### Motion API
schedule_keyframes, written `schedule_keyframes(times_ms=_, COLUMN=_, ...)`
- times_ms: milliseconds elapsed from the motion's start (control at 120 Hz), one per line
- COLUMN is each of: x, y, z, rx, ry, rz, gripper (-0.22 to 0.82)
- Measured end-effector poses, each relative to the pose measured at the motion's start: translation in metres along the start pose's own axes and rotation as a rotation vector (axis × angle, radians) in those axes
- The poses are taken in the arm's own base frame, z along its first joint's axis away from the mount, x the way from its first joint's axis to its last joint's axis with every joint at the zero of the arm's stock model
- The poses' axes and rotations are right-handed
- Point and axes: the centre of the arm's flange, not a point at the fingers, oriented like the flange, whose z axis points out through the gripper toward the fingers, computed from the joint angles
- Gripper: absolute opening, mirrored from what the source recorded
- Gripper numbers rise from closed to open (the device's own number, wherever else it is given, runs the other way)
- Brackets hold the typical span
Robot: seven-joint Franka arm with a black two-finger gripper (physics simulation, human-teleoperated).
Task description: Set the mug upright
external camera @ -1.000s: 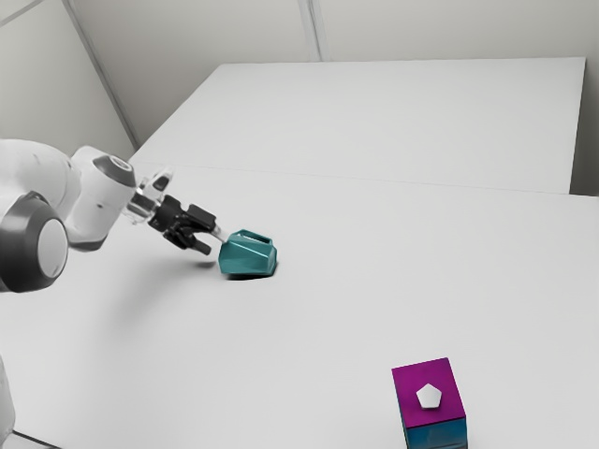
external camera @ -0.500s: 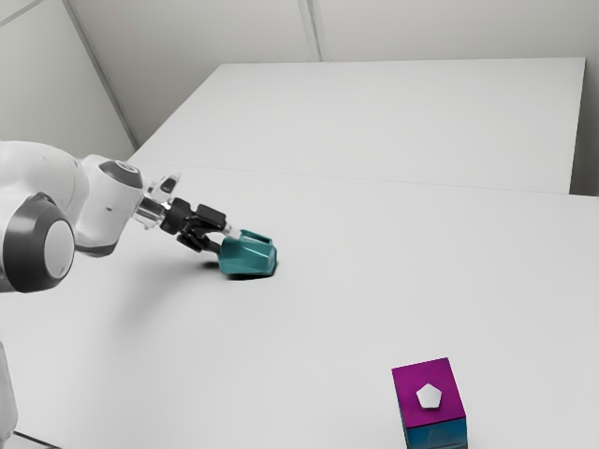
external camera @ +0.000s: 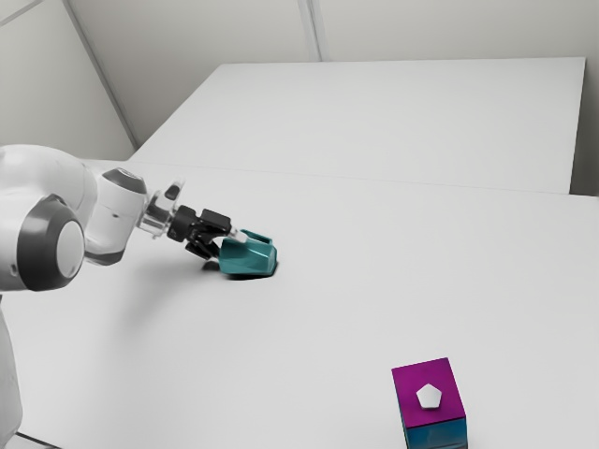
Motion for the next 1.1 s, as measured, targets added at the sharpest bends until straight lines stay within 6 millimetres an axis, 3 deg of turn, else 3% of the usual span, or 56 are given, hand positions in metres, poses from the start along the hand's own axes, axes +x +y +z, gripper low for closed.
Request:
schedule_keyframes(times_ms=167, x=0.001, y=0.002, z=0.004, rx=-0.023, ry=0.007, rz=-0.002, gripper=0.60)
schedule_keyframes(times_ms=367, x=0.001, y=0.003, z=0.010, rx=-0.042, ry=0.010, rz=-0.005, gripper=0.51)
schedule_keyframes(times_ms=1100, x=0.002, y=0.006, z=0.020, rx=-0.073, ry=0.018, rz=-0.004, gripper=-0.02)
